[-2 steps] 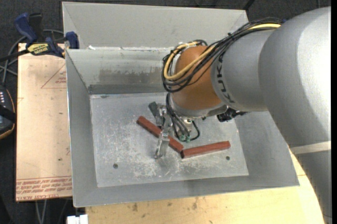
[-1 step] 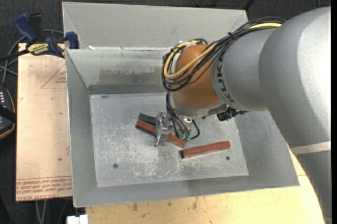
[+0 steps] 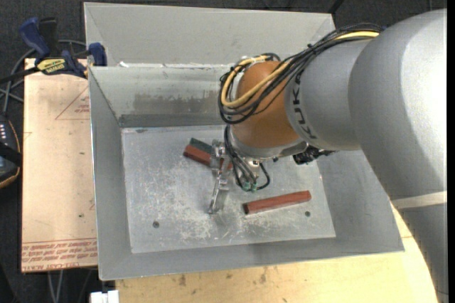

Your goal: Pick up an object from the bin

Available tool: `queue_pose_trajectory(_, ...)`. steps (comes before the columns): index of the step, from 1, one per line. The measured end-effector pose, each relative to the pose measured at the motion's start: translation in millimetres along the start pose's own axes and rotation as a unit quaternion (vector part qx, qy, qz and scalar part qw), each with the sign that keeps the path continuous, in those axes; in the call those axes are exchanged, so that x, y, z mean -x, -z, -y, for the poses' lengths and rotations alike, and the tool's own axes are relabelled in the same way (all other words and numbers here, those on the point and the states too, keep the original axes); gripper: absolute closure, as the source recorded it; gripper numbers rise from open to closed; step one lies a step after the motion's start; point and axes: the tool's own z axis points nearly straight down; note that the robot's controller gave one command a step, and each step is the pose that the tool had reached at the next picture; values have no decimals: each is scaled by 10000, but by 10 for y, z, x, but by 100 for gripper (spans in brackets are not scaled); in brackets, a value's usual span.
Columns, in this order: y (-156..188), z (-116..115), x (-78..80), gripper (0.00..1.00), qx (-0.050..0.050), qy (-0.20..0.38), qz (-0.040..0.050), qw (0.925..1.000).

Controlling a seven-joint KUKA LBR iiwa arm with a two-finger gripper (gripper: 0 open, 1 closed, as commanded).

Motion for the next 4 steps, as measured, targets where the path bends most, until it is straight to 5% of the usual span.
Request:
queue_pose_trajectory(1, 35, -826, 381, 0, 21, 416, 22, 9991)
queue_pose_trajectory(2, 1002, -281, 882, 0, -2, -49, 55, 10000)
queue_pose_trajectory(3, -53, 226, 620, 0, -19, 703, -44, 9975)
queue_pose_trajectory(4, -8, 202, 644, 100, -6, 711, -5, 9975)
